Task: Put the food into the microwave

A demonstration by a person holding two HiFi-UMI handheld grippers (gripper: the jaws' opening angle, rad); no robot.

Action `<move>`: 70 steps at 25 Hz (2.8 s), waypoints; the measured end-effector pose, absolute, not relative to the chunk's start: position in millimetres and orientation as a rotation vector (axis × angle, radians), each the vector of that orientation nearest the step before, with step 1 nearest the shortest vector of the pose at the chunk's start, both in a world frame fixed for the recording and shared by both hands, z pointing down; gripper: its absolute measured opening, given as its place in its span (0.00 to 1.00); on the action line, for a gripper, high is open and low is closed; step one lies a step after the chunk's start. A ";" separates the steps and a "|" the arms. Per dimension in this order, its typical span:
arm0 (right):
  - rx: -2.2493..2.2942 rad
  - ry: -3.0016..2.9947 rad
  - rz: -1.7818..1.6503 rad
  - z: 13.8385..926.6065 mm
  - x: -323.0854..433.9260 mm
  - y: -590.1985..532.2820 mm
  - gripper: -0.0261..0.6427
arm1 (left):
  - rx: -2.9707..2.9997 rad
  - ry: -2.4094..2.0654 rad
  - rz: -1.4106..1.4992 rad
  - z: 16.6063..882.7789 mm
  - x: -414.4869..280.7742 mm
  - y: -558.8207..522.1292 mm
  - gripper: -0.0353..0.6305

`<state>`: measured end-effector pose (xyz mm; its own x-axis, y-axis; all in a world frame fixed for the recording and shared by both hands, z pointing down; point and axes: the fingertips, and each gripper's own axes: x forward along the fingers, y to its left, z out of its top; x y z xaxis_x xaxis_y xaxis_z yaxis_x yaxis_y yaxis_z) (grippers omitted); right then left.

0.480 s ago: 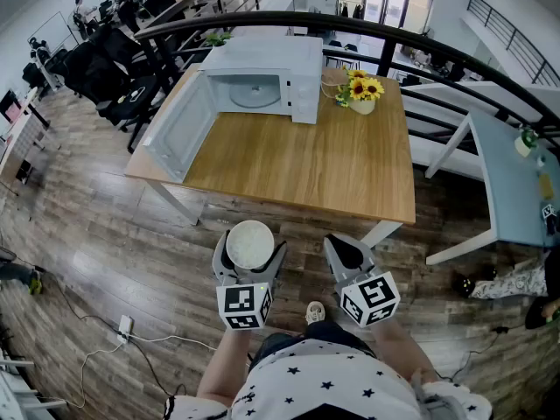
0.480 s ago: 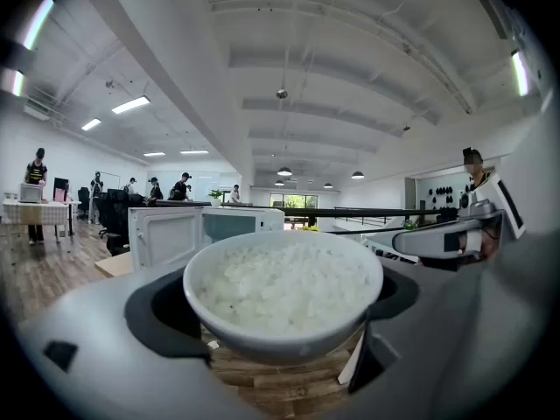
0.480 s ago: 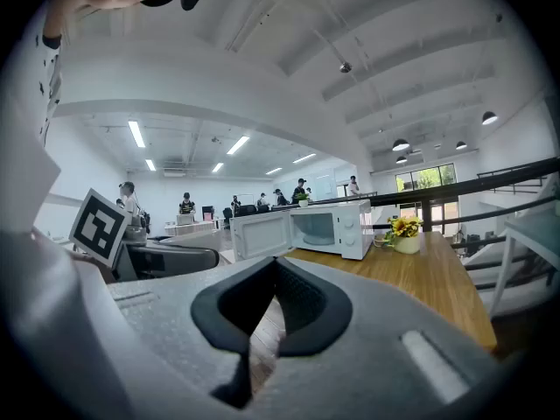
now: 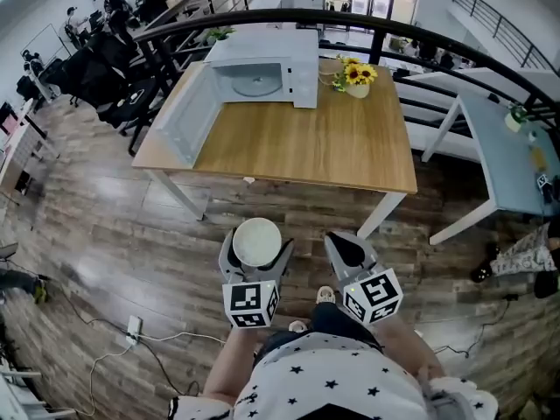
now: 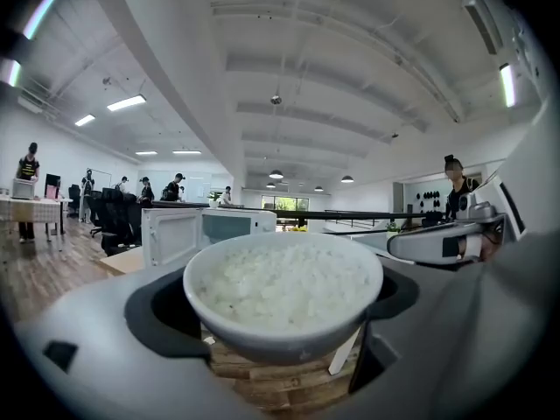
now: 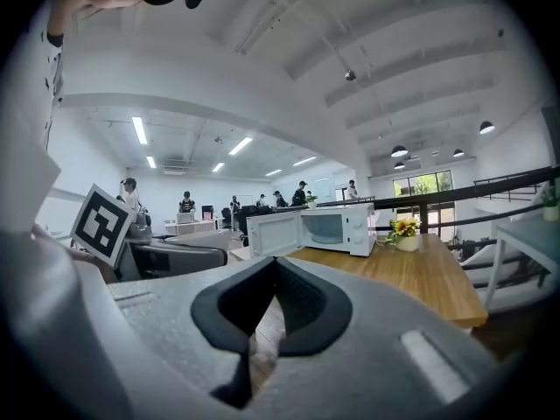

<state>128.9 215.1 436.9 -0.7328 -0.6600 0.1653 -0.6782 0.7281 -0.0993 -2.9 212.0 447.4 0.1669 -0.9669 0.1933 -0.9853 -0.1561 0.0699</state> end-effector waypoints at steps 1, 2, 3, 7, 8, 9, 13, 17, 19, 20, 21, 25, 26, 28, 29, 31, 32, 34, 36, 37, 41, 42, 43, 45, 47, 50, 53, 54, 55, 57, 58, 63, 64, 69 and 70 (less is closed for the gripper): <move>1.090 -2.809 0.230 435.9 126.2 219.6 0.05 | 2.258 -1.917 0.148 444.9 -5.4 215.9 0.85; 1.092 -2.809 0.232 434.9 123.9 223.5 0.05 | 2.258 -1.919 0.144 443.0 -7.8 219.7 0.85; 1.096 -2.809 0.234 434.0 122.2 226.9 0.05 | 2.257 -1.921 0.140 442.0 -9.6 223.1 0.85; 1.093 -2.832 0.256 430.7 118.4 235.9 0.05 | 2.257 -1.922 0.132 441.4 -11.7 231.3 0.85; 1.094 -2.835 0.261 430.7 118.0 237.1 0.05 | 2.260 -1.925 0.129 440.9 -12.1 232.2 0.85; 1.097 -2.833 0.261 431.4 117.9 238.0 0.05 | 2.261 -1.927 0.124 440.4 -12.9 233.2 0.85; 1.095 -2.830 0.247 430.4 117.1 243.6 0.05 | 2.269 -1.933 0.100 436.0 -16.8 237.7 0.85; 1.104 -2.826 0.257 429.0 115.3 253.3 0.05 | 2.269 -1.930 0.087 432.4 -18.3 244.4 0.85; 1.099 -2.822 0.257 430.7 113.7 257.0 0.05 | 2.271 -1.928 0.085 432.3 -18.1 246.9 0.85; 1.096 -2.821 0.259 431.7 112.7 258.2 0.05 | 2.272 -1.928 0.085 432.3 -18.1 247.9 0.85; 1.093 -2.821 0.261 432.6 111.7 258.9 0.05 | 2.273 -1.927 0.086 432.3 -18.1 248.7 0.85; 1.076 -2.828 0.272 435.0 105.2 257.3 0.05 | 2.271 -1.929 0.090 433.4 -21.3 248.0 0.85; 1.076 -2.828 0.280 436.1 103.2 256.3 0.05 | 2.267 -1.930 0.090 434.0 -23.0 247.0 0.85; 1.070 -2.829 0.287 438.1 98.8 252.8 0.05 | 2.262 -1.933 0.088 434.9 -26.7 243.3 0.85; 1.065 -2.830 0.287 438.7 96.5 250.2 0.05 | 2.262 -1.935 0.087 435.0 -28.5 240.4 0.85; 1.056 -2.832 0.286 439.7 93.0 243.7 0.05 | 2.261 -1.939 0.085 435.4 -31.6 233.7 0.85; 1.053 -2.832 0.285 440.3 91.9 239.6 0.05 | 2.261 -1.941 0.083 435.9 -33.0 229.8 0.85; 1.050 -2.834 0.281 441.7 89.7 229.3 0.05 | 2.259 -1.945 0.079 437.2 -36.0 220.2 0.85; 1.049 -2.837 0.273 442.8 86.1 217.0 0.05 | 2.259 -1.949 0.079 438.6 -39.9 209.4 0.85; 1.047 -2.839 0.268 443.0 83.8 210.2 0.05 | 2.261 -1.950 0.081 439.3 -41.9 203.4 0.85; 1.055 -2.842 0.268 442.8 75.7 180.3 0.05 | 2.263 -1.947 0.091 441.2 -49.4 177.6 0.85; 1.059 -2.842 0.271 442.4 73.4 172.6 0.05 | 2.263 -1.945 0.093 441.2 -51.5 170.9 0.85; 1.061 -2.843 0.271 441.4 70.6 164.5 0.05 | 2.263 -1.944 0.093 441.0 -53.8 163.4 0.85; 1.061 -2.847 0.269 438.7 64.3 147.9 0.05 | 2.260 -1.944 0.091 439.7 -58.8 147.2 0.85; 1.055 -2.849 0.265 436.4 58.5 132.1 0.05 | 2.259 -1.946 0.092 438.4 -63.2 131.5 0.85; 1.050 -2.851 0.259 432.2 52.2 107.1 0.05 | 2.260 -1.951 0.093 434.7 -68.6 106.9 0.85; 1.048 -2.853 0.254 427.0 47.4 79.3 0.05 | 2.256 -1.956 0.085 429.4 -74.1 80.3 0.85; 1.046 -2.854 0.252 425.6 46.0 70.2 0.05 | 2.255 -1.958 0.083 428.0 -75.7 71.5 0.85; 1.044 -2.855 0.249 424.2 44.7 61.3 0.05 | 2.253 -1.961 0.082 426.8 -77.3 62.8 0.85; 1.038 -2.855 0.244 421.8 42.3 44.5 0.05 | 2.250 -1.965 0.080 424.7 -79.7 46.1 0.85; 1.034 -2.856 0.243 420.8 41.4 36.3 0.05 | 2.249 -1.968 0.079 424.0 -80.4 37.9 0.85; 1.016 -2.857 0.239 421.0 40.3 -6.6 0.05 | 2.234 -1.979 0.078 424.8 -82.0 -4.4 0.85; 1.014 -2.857 0.239 421.1 40.2 -14.6 0.05 | 2.231 -1.981 0.080 425.1 -82.5 -11.9 0.85; 1.002 -2.857 0.237 421.4 40.2 -53.0 0.05 | 2.218 -1.995 0.080 425.0 -85.9 -48.5 0.85; 0.999 -2.857 0.236 421.3 40.5 -60.0 0.05 | 2.215 -1.998 0.078 425.0 -86.3 -55.3 0.85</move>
<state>40.5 -60.0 421.3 -0.7784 -0.6096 0.1501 -0.6259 0.7719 -0.1111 -86.3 -55.3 425.0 0.1077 -0.9837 0.1437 -0.9920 -0.0967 0.0816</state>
